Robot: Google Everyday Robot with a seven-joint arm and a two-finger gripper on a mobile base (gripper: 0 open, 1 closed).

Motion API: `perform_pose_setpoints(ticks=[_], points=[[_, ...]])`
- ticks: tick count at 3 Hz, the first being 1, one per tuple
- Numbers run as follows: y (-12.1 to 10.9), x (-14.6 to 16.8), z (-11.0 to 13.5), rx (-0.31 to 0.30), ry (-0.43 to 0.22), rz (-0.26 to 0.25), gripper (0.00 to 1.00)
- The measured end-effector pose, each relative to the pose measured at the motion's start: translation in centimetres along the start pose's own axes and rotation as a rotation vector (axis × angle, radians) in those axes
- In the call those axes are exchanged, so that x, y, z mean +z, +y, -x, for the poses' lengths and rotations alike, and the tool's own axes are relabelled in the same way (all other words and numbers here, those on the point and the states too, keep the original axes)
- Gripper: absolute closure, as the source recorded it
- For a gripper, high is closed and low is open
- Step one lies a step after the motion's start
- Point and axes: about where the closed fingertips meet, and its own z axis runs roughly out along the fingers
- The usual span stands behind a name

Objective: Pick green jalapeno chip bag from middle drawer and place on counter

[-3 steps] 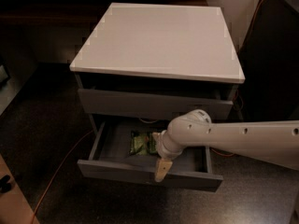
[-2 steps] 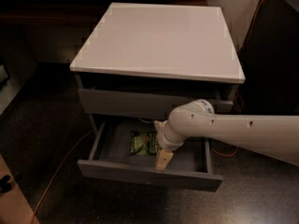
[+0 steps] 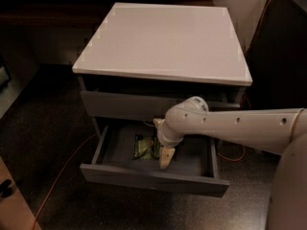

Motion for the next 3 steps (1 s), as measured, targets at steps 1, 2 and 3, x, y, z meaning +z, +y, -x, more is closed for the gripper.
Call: perform_pose_setpoints(ticks=[1, 2, 3], points=[[-0.9, 2.8, -0.3, -0.151, 0.028, 0.055, 0.0], [-1.0, 5.7, -0.3, -0.356, 0.03, 0.154, 0.0], [-1.0, 6.9, -0.6, -0.468, 0.025, 0.203, 0.0]])
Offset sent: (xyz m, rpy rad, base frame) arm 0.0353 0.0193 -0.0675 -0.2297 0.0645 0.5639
